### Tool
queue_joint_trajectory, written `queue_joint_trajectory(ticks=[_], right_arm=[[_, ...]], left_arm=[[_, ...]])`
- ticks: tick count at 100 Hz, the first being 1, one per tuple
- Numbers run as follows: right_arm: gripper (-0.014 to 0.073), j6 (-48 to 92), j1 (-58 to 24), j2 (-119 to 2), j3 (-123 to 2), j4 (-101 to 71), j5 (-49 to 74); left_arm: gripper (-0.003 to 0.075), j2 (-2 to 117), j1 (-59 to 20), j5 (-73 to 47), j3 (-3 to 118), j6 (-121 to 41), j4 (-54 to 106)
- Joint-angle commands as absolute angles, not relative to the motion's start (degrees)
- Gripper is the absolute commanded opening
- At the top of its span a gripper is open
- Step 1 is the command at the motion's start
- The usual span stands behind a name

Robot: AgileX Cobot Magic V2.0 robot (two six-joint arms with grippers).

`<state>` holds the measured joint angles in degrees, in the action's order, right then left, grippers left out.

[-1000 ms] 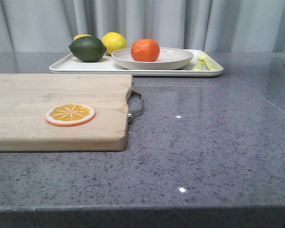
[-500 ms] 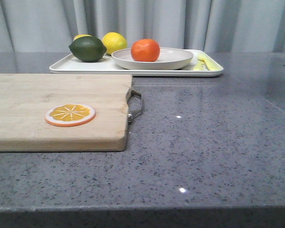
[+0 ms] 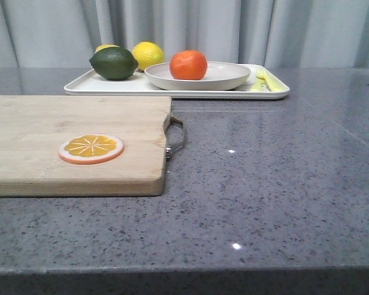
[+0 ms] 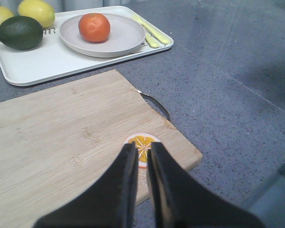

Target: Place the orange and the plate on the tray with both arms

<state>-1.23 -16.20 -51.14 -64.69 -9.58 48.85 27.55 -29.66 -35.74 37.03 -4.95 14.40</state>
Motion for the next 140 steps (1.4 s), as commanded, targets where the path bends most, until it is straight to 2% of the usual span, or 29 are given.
queue_joint_trajectory(ticks=[1,35,59,85,140], right_arm=[[-0.0067,-0.5,-16.2,-44.6,-59.0,-9.4,40.2],[-0.0067,-0.5,-16.1,-26.1,-40.8,-8.1,35.7],[-0.0067,-0.5,-16.1,-17.1,-34.4,-8.1,33.0],[-0.0067,-0.5,-16.1,-16.0,-33.3,-8.1,32.9],[-0.0067,-0.5,-16.1,-16.0,-33.3,-8.1,33.1]], left_arm=[[0.0042,27.9,-29.6,-31.6,38.5,-4.6,15.6],[0.0042,26.7,-29.7,-31.7,38.4,-4.7,15.7],[0.0042,19.2,-29.7,-31.8,36.4,-4.7,15.7],[0.0042,13.5,-29.7,-31.8,33.2,-4.7,16.0],[0.0042,13.3,-29.7,-31.8,33.0,-4.7,16.0]])
